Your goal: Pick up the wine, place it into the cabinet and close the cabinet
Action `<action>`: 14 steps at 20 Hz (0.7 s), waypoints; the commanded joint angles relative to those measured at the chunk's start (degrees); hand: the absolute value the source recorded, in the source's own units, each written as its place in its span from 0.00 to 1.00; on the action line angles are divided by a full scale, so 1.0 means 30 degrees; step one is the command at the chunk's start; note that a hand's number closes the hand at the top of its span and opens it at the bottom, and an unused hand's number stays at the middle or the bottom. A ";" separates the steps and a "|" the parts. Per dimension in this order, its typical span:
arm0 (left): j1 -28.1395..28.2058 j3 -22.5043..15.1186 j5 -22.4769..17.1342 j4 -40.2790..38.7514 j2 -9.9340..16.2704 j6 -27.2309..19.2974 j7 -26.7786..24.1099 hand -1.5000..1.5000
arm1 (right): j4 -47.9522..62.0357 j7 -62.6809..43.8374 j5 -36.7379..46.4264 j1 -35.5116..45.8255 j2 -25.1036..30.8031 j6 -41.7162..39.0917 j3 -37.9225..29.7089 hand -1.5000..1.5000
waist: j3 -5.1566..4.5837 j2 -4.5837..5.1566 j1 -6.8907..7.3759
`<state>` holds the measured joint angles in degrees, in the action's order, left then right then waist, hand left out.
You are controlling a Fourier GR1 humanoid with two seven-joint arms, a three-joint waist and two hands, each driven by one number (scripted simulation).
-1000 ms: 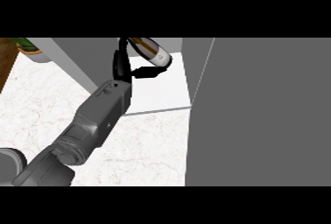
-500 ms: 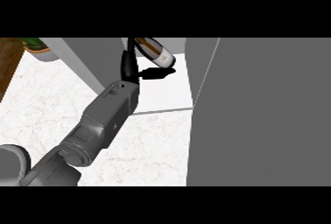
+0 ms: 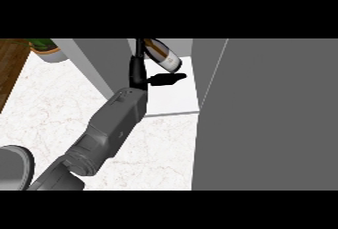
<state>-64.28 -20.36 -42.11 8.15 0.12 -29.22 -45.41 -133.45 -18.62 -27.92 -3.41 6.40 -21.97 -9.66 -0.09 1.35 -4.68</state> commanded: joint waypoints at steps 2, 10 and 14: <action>0.2081 -0.0884 -0.0340 0.2752 -0.0040 -0.0300 -0.1268 0.00 | 0.0365 -0.0278 0.0934 0.1062 -0.0065 0.0505 0.0576 0.00 | 0.0005 -0.0120 0.0106; 0.4767 -0.4555 -0.2466 0.8759 -0.0041 -0.3544 -0.0060 0.00 | -0.0259 0.0741 0.0768 -0.1474 -0.0351 -0.0626 0.0088 0.00 | 0.0029 -0.0362 0.0744; 0.7835 -0.6867 -0.2176 1.3532 -0.0041 -0.5869 0.0519 0.00 | -0.2535 -0.1218 0.0095 -0.1628 -0.0132 0.1078 -0.0164 0.00 | 0.0026 -0.0578 0.1245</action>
<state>-47.08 -36.04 -48.04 39.47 0.06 -40.90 -43.12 -134.04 -19.28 -26.32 -4.86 6.18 -20.56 -9.47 -0.02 -0.03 -1.66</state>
